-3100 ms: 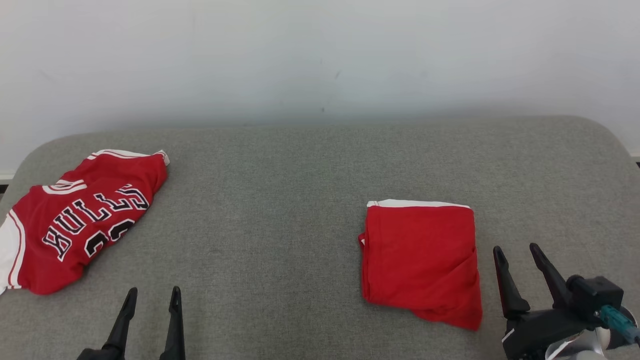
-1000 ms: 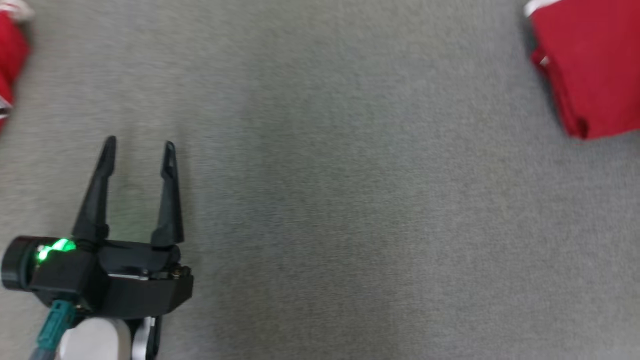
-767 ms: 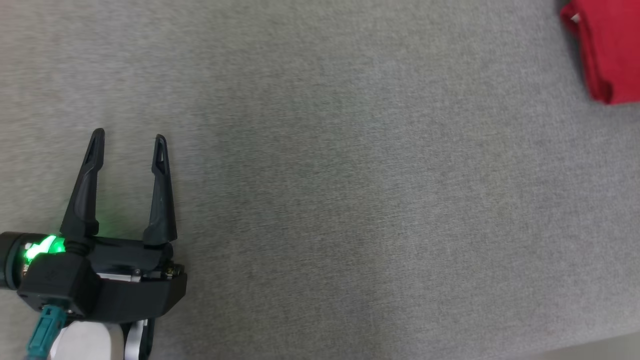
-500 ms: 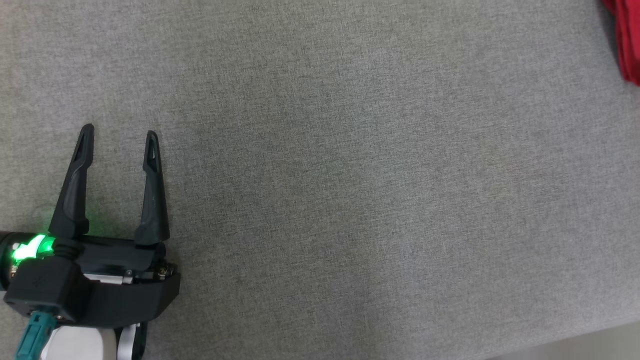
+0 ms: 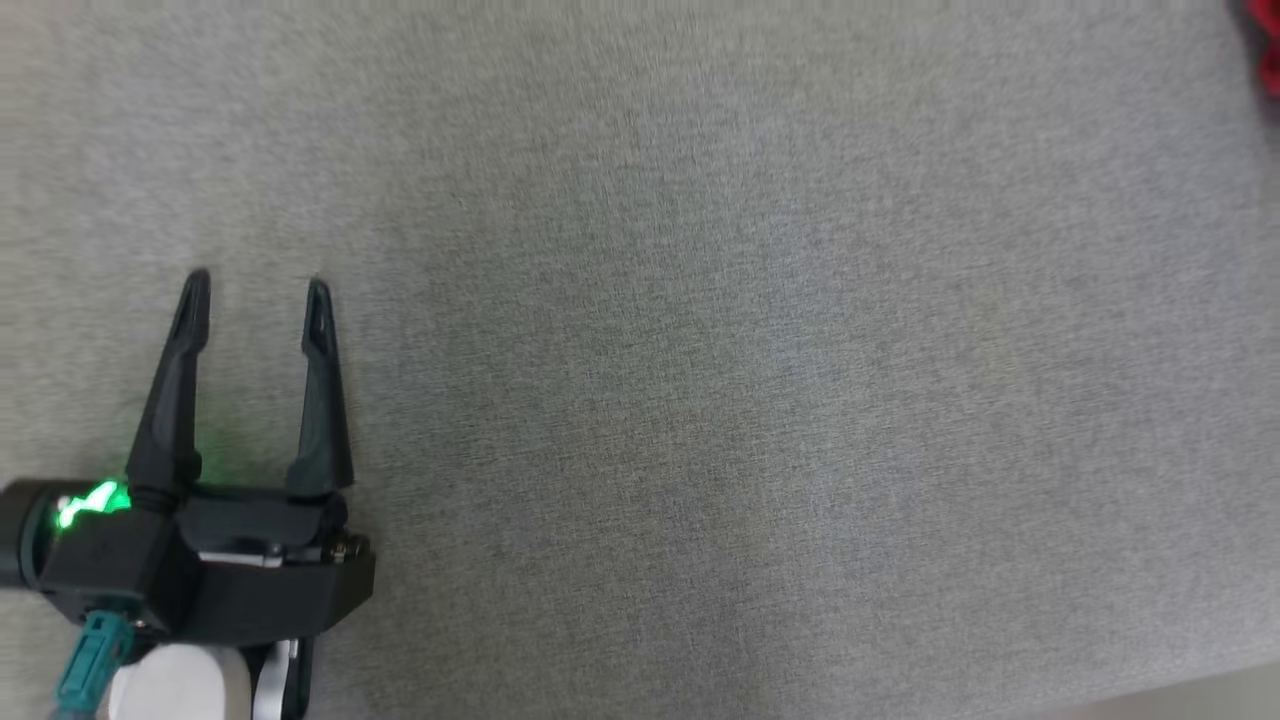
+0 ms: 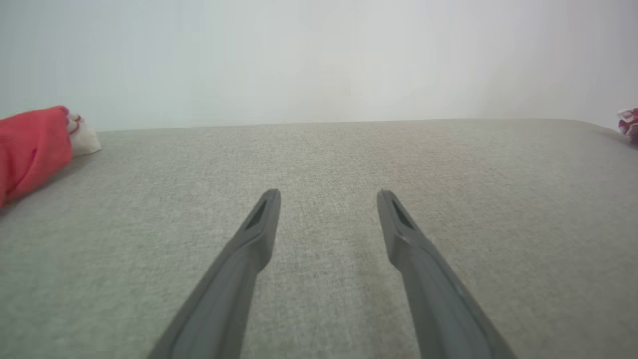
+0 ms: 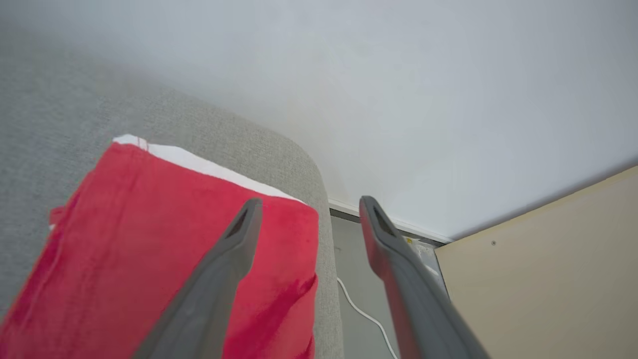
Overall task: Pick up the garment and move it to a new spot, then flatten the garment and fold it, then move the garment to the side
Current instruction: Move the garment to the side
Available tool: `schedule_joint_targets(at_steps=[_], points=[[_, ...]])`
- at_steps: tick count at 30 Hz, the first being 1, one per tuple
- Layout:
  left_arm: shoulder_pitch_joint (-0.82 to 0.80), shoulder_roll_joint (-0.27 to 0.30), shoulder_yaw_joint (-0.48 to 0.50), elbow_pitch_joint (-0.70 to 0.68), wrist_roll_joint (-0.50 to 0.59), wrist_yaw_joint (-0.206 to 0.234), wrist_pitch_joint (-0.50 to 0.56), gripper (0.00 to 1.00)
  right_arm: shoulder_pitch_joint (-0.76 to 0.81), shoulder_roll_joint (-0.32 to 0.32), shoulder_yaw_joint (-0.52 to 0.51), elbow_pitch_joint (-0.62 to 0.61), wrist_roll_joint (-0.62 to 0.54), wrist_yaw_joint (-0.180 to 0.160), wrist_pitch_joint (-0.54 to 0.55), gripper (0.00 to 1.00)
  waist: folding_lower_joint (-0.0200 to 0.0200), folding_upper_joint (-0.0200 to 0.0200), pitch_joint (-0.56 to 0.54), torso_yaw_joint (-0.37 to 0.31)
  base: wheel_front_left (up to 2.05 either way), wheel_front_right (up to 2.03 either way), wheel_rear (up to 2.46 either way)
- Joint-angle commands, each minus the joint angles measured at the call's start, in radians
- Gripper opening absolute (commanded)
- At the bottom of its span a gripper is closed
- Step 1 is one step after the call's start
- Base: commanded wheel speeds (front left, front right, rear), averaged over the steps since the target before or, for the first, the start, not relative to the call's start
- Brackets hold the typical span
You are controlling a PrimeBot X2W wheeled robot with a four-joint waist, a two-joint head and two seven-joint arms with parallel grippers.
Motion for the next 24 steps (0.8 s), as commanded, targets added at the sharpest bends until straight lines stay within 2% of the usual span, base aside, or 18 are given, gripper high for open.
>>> schedule_joint_targets(at_steps=[1, 6, 10, 18, 24], points=[[0.025, 0.000, 0.008, 0.011, -0.006, 0.003, 0.000, 1.00, 0.016, 0.015, -0.009, 0.002, 0.009, -0.003, -0.014, 1.00, 0.0000, -0.0001, -0.053, 0.011, 0.00, 0.00, 0.00], [0.069, -0.010, 0.032, 0.039, -0.029, 0.006, 0.000, 1.00, 0.074, 0.091, -0.058, -0.013, 0.024, -0.003, -0.048, 1.00, 0.0000, -0.0001, -0.162, 0.019, 0.00, 0.00, 0.00], [0.112, -0.016, 0.054, 0.059, -0.039, 0.004, 0.000, 1.00, 0.154, 0.148, -0.155, -0.105, -0.003, -0.003, -0.050, 1.00, 0.0000, -0.0001, -0.243, 0.027, 0.00, 0.00, 0.00], [0.185, -0.030, 0.079, 0.102, -0.063, -0.001, 0.000, 1.00, 0.477, 0.304, -0.452, -0.340, -0.154, -0.003, -0.049, 1.00, 0.0000, -0.0001, -0.388, 0.052, 0.00, 0.00, 0.00], [0.221, -0.034, 0.084, 0.129, -0.070, -0.009, 0.000, 1.00, 0.759, 0.437, -0.627, -0.514, -0.264, -0.003, -0.049, 1.00, 0.0000, -0.0001, -0.466, 0.083, 0.00, 0.00, 0.00]])
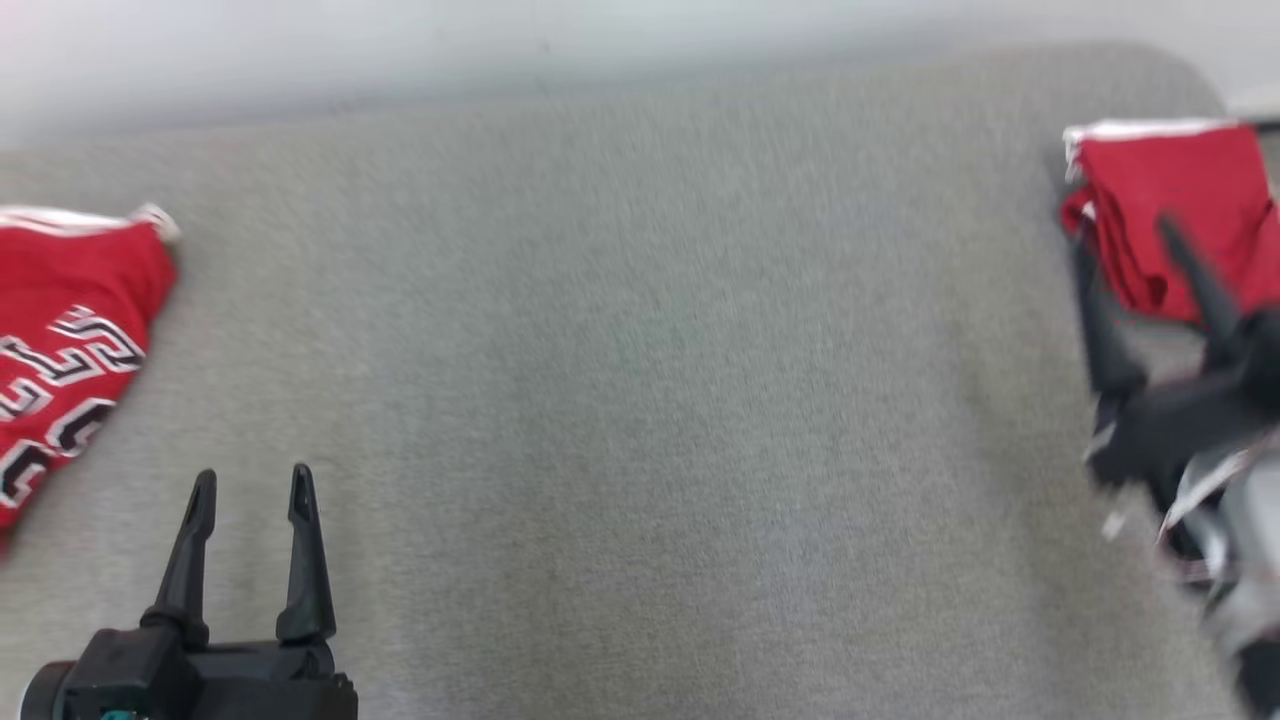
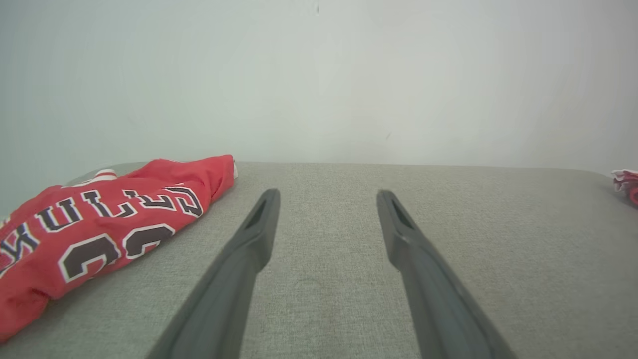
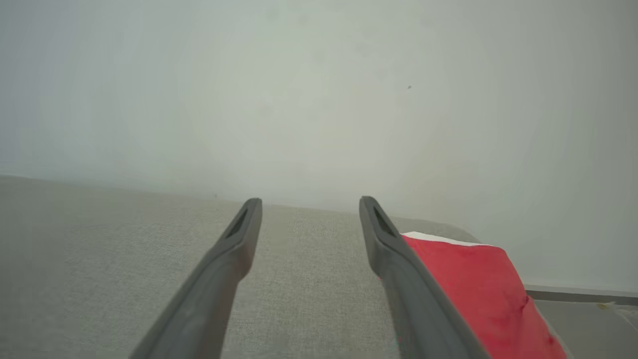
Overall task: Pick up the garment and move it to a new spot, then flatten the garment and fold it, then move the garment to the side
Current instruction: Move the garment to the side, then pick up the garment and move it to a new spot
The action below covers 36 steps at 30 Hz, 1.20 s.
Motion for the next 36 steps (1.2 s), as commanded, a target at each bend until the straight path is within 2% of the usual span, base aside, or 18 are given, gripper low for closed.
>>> schedule_joint_targets(at_steps=[1, 10, 17, 27, 36], points=[[0.018, -0.003, 0.002, 0.005, -0.005, -0.002, 0.000, 1.00, 0.054, 0.023, -0.023, -0.028, -0.015, -0.003, 0.000, 1.00, 0.0003, 0.0002, -0.081, 0.040, 0.00, 0.00, 0.00], [0.030, -0.006, -0.001, 0.056, -0.009, -0.021, 0.000, 1.00, 0.341, 0.158, -0.184, -0.212, -0.071, -0.003, 0.000, 1.00, 0.0003, 0.0002, -0.135, 0.081, 0.00, 0.00, 0.00], [0.036, -0.007, -0.003, 0.091, -0.007, -0.033, 0.000, 1.00, 0.499, 0.254, -0.233, -0.313, -0.117, -0.003, 0.000, 1.00, 0.0003, 0.0002, -0.166, 0.110, 0.00, 0.00, 0.00], [0.063, -0.009, -0.006, 0.137, -0.002, -0.040, 0.000, 1.00, 0.592, 0.321, -0.242, -0.336, -0.158, -0.003, 0.000, 1.00, 0.0003, 0.0002, -0.224, 0.124, 0.00, 0.00, 0.00], [0.073, -0.009, -0.003, 0.158, 0.010, -0.047, 0.000, 1.00, 0.605, 0.322, -0.226, -0.317, -0.173, -0.003, 0.000, 1.00, 0.0003, 0.0002, -0.252, 0.119, 0.00, 0.00, 0.00]])
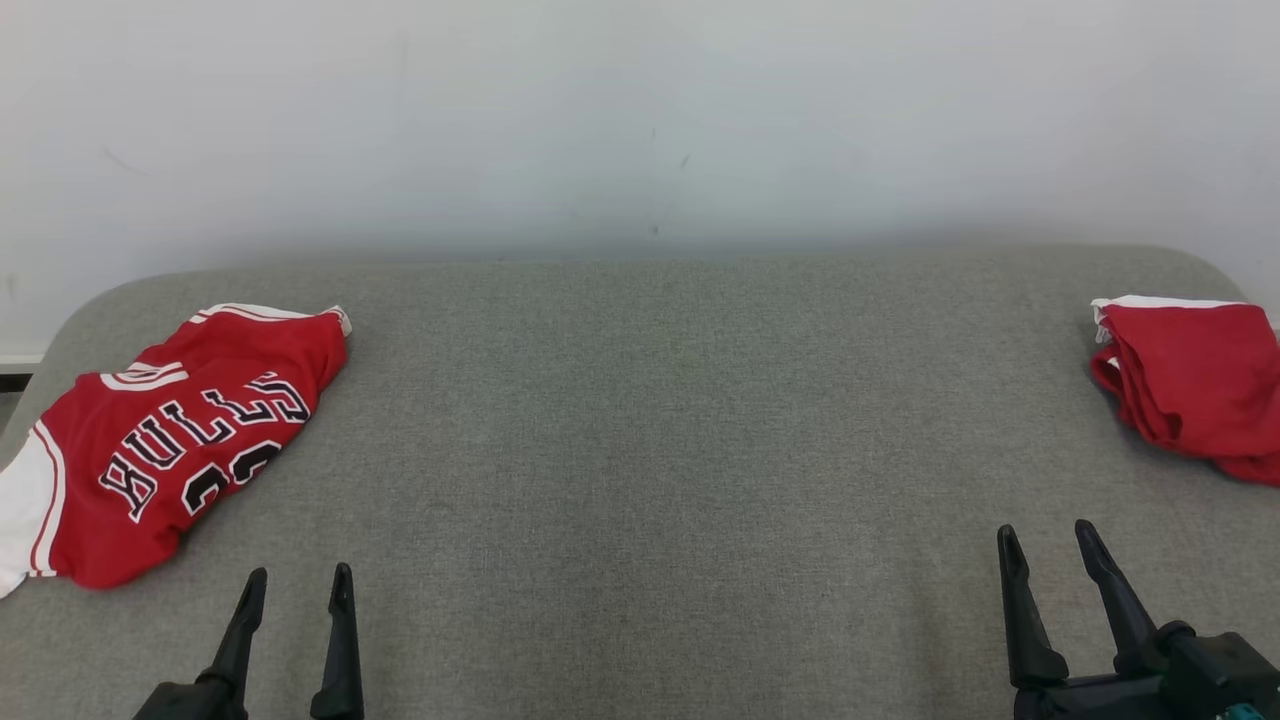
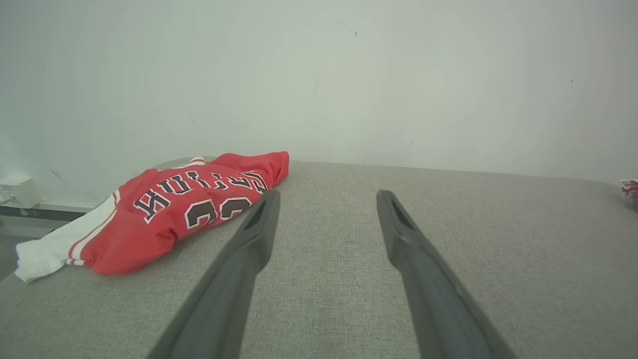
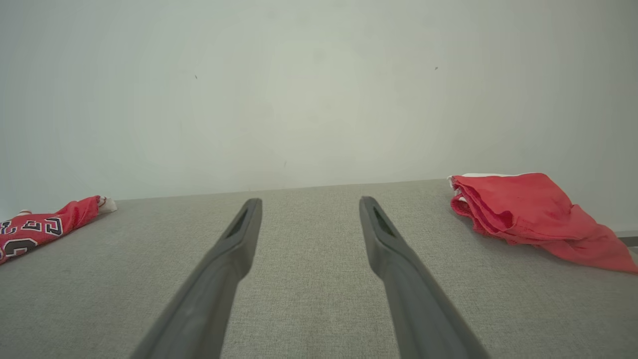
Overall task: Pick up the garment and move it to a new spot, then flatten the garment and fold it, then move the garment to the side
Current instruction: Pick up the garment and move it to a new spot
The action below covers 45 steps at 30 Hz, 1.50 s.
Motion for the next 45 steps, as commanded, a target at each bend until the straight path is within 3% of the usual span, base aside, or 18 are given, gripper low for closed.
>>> schedule_joint_targets(at_steps=[1, 25, 31, 45], points=[[0.004, 0.000, 0.003, 0.003, 0.008, -0.003, 0.000, 1.00, 0.012, 0.001, 0.000, 0.006, -0.003, -0.003, 0.000, 1.00, 0.0001, 0.0001, -0.004, -0.001, 0.00, 0.00, 0.00], [-0.004, -0.001, 0.008, 0.012, 0.015, -0.007, 0.000, 1.00, 0.022, 0.015, -0.001, 0.022, 0.005, -0.003, 0.000, 1.00, 0.0001, 0.0001, -0.005, 0.024, 0.00, 0.00, 0.00], [-0.019, 0.000, 0.011, 0.027, 0.014, -0.002, 0.000, 1.00, 0.030, 0.018, -0.003, 0.027, 0.006, -0.003, 0.000, 1.00, 0.0001, 0.0001, -0.006, 0.101, 0.00, 0.00, 0.00], [-0.009, 0.011, 0.045, 0.037, -0.002, 0.012, 0.000, 1.00, 0.021, 0.019, -0.006, 0.043, 0.000, -0.003, 0.002, 1.00, 0.0001, 0.0001, 0.016, 0.350, 0.00, 0.00, 0.00]])
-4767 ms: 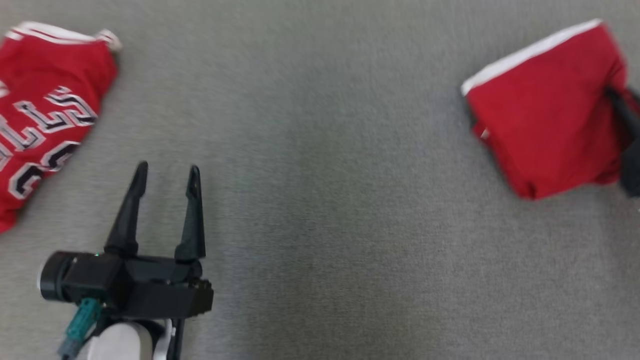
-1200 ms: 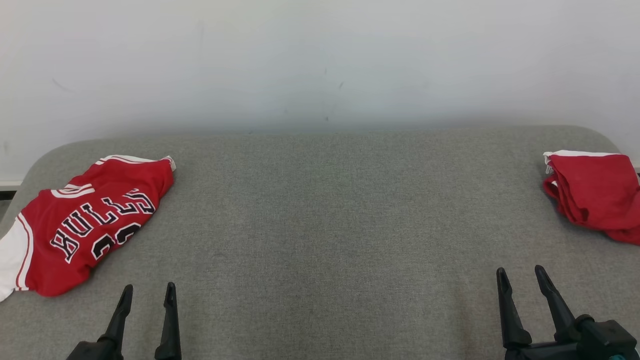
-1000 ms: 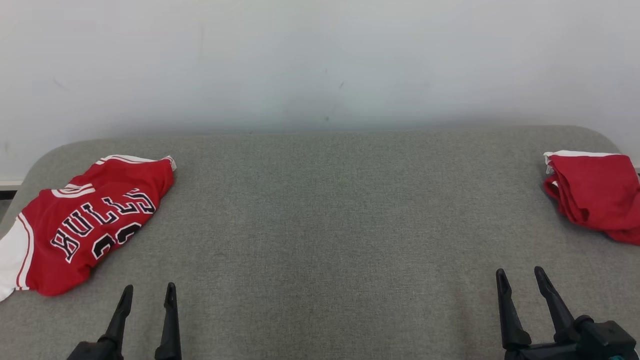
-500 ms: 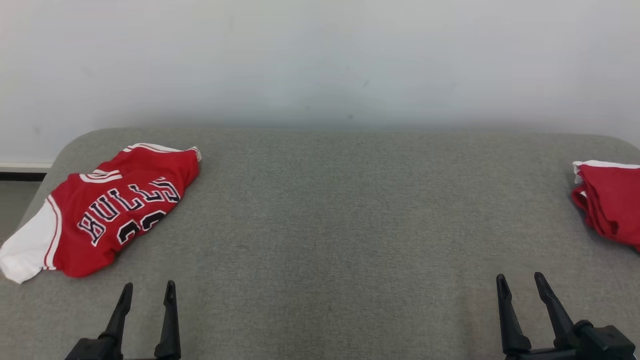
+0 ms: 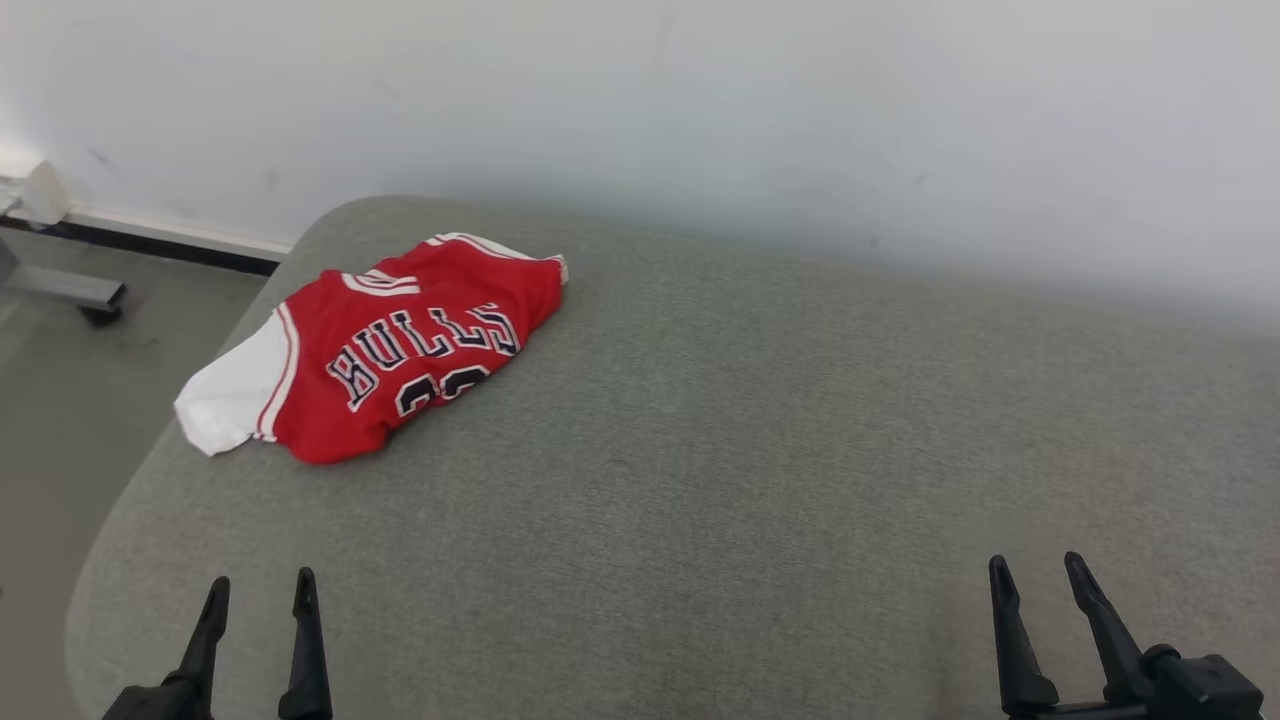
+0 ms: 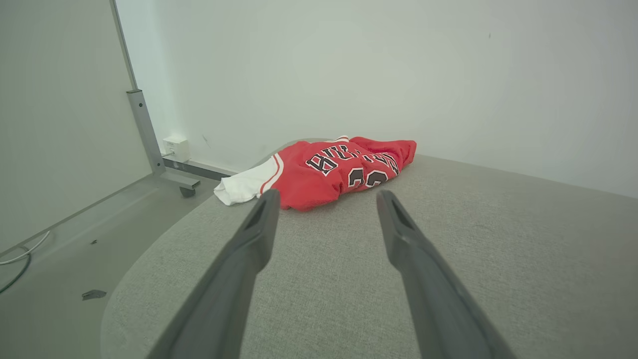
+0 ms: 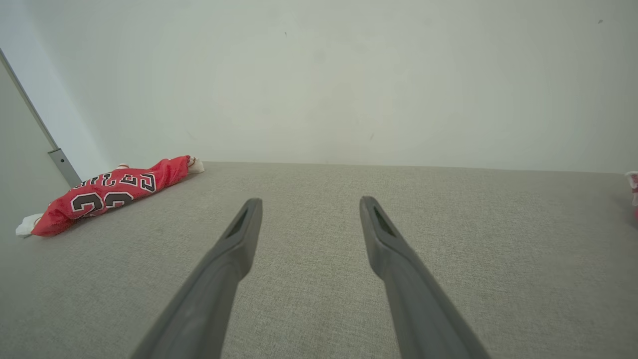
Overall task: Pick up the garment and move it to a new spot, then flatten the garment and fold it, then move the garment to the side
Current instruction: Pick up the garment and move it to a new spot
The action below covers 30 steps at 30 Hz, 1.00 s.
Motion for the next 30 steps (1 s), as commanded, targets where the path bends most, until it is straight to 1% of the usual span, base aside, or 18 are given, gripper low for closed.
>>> schedule_joint_targets(at_steps=[1, 7, 11, 15, 25, 28, 30], points=[[0.004, 0.002, 0.008, -0.003, -0.004, 0.007, 0.000, 1.00, -0.007, -0.002, 0.003, 0.002, 0.000, -0.003, 0.003, 1.00, 0.0000, 0.0000, 0.012, 0.093, 0.00, 0.00, 0.00], [0.013, 0.001, 0.024, -0.009, -0.009, 0.018, 0.000, 1.00, -0.015, -0.010, 0.013, 0.006, 0.002, -0.003, 0.010, 1.00, 0.0000, 0.0000, 0.020, 0.172, 0.00, 0.00, 0.00], [0.022, 0.000, 0.036, -0.018, -0.014, 0.028, 0.000, 1.00, -0.023, -0.011, 0.024, 0.005, 0.001, -0.003, 0.014, 1.00, 0.0000, 0.0000, 0.026, 0.201, 0.00, 0.00, 0.00], [0.034, -0.003, 0.052, -0.035, -0.024, 0.041, 0.000, 1.00, -0.038, -0.019, 0.042, 0.009, 0.001, -0.003, 0.022, 1.00, 0.0000, 0.0000, 0.036, 0.207, 0.00, 0.00, 0.00], [0.040, -0.006, 0.056, -0.040, -0.034, 0.051, 0.000, 1.00, -0.047, -0.032, 0.051, 0.011, 0.010, -0.003, 0.024, 1.00, 0.0000, 0.0000, 0.044, 0.204, 0.00, 0.00, 0.00], [0.021, -0.006, 0.057, -0.035, -0.042, 0.053, 0.000, 1.00, -0.051, -0.033, 0.039, -0.003, 0.001, -0.003, 0.030, 1.00, 0.0000, 0.0000, 0.059, 0.182, 0.00, 0.00, 0.00], [0.002, -0.007, 0.060, -0.035, -0.047, 0.054, 0.000, 1.00, -0.066, -0.041, 0.033, -0.017, -0.004, -0.003, 0.031, 1.00, 0.0000, 0.0000, 0.080, 0.154, 0.00, 0.00, 0.00]])
